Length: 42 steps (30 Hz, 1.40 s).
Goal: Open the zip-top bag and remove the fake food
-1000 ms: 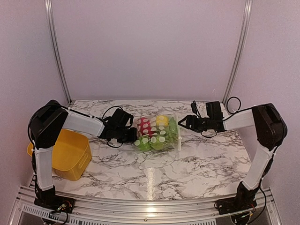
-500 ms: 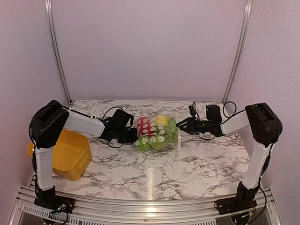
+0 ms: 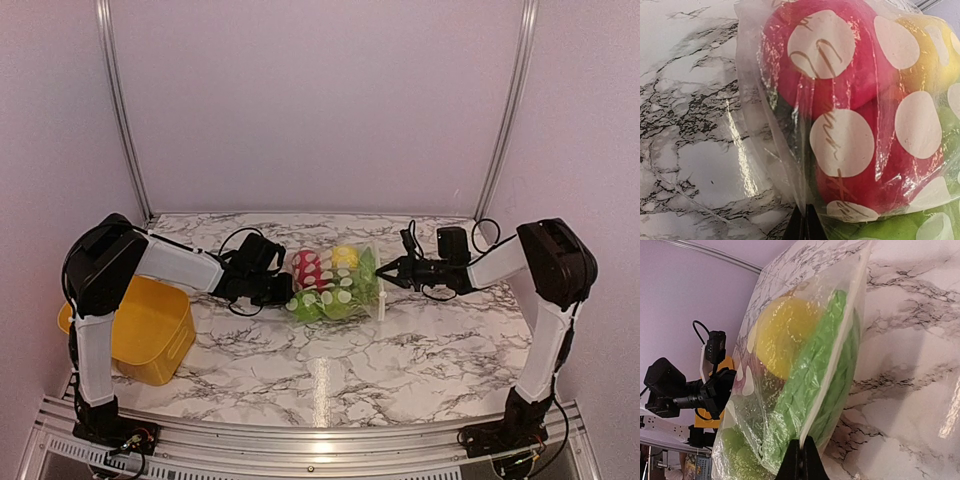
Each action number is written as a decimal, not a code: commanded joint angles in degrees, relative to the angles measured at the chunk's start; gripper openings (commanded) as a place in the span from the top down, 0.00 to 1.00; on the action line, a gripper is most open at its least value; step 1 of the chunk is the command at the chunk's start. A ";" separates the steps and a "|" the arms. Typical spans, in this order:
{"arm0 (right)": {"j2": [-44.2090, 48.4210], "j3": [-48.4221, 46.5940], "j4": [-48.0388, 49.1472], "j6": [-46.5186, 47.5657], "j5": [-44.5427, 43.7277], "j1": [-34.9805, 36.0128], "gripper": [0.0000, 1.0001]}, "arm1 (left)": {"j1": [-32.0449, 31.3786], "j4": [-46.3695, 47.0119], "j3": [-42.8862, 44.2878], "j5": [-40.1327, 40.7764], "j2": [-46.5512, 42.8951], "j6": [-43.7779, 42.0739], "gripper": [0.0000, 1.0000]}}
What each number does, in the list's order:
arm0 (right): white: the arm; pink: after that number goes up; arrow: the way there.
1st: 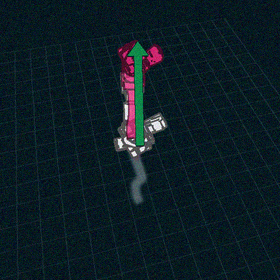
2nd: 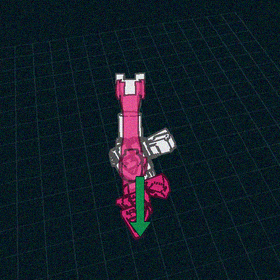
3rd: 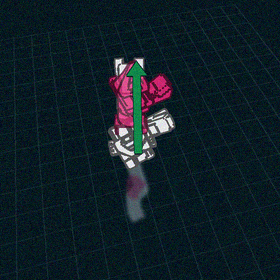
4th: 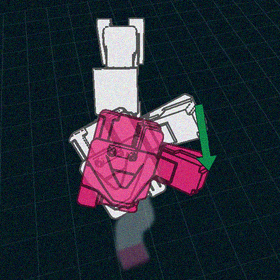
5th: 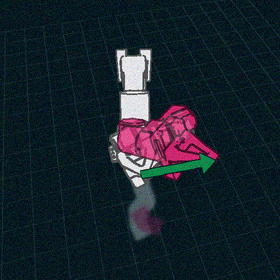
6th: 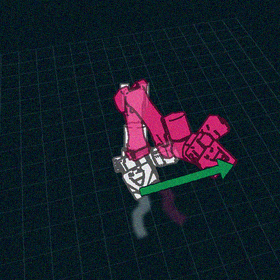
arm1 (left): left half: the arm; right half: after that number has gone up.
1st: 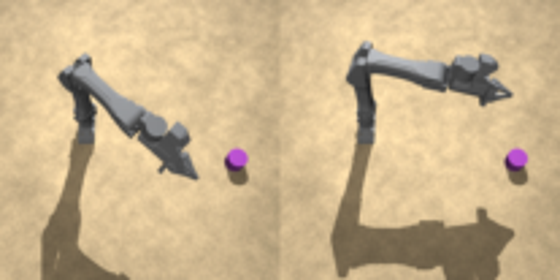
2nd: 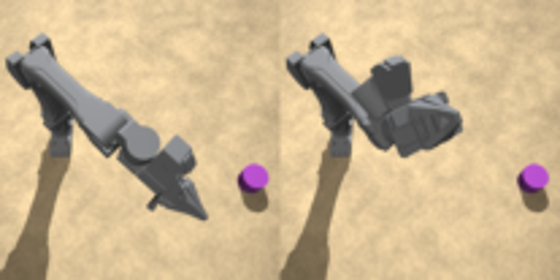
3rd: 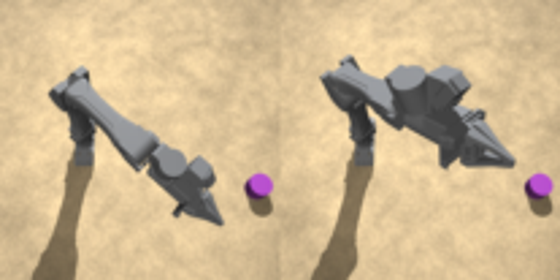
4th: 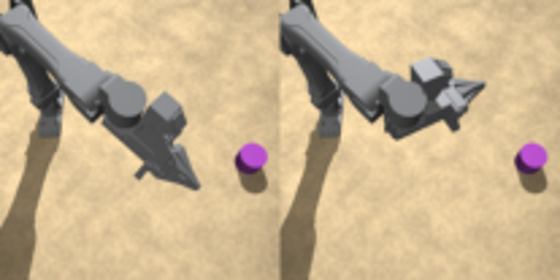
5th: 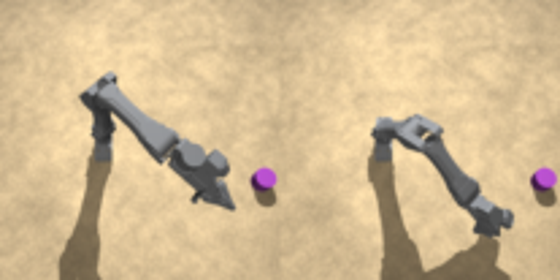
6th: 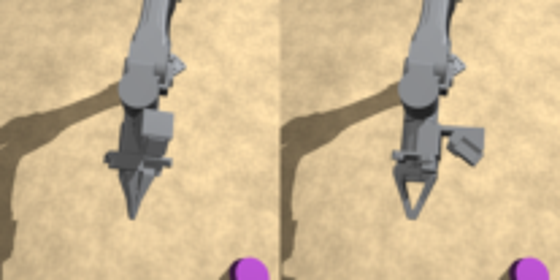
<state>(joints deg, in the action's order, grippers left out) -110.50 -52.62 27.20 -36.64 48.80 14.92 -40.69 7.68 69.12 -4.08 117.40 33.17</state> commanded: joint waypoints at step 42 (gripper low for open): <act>16.75 -0.75 20.25 -22.17 -34.57 26.20 1.00 | -21.36 36.94 -33.03 14.51 -36.28 -48.15 0.08</act>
<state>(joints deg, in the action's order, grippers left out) -93.27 -50.02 43.33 -57.69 17.34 39.35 -60.58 41.63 33.43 9.15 78.30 -9.19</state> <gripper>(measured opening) 0.005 0.943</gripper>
